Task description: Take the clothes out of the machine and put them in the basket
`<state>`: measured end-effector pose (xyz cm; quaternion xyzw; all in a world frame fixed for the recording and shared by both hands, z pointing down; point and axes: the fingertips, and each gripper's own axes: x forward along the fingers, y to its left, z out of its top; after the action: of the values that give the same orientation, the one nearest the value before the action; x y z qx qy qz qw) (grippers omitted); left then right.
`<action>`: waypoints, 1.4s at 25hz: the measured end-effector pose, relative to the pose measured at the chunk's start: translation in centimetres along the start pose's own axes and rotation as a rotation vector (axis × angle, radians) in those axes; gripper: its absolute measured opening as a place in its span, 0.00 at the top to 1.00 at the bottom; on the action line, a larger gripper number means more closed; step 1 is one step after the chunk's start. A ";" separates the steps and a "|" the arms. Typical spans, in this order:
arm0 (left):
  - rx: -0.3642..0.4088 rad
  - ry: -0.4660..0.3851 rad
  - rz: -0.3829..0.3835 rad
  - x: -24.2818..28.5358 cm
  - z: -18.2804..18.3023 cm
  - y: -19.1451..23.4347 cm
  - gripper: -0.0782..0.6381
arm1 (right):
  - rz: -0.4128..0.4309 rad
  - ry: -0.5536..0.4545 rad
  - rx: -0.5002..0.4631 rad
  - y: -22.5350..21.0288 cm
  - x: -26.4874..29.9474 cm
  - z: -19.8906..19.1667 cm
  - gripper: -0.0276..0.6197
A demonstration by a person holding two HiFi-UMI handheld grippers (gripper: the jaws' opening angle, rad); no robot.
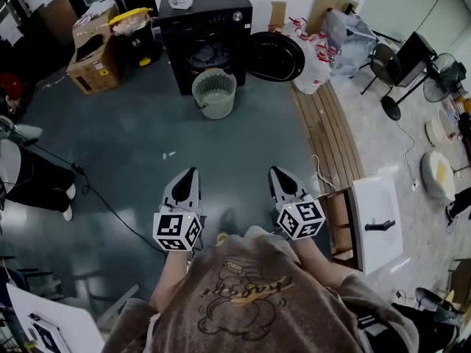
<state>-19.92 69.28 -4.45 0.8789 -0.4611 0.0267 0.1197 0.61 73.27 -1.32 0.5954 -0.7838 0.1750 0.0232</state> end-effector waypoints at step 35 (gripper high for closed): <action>-0.026 -0.008 0.043 32.1 8.9 14.1 0.88 | 0.204 0.083 -0.028 -11.9 33.8 11.3 0.96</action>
<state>-13.54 33.68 -5.37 0.8671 -0.4808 0.0197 0.1287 3.94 35.83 -0.66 0.5042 -0.8412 0.1899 0.0460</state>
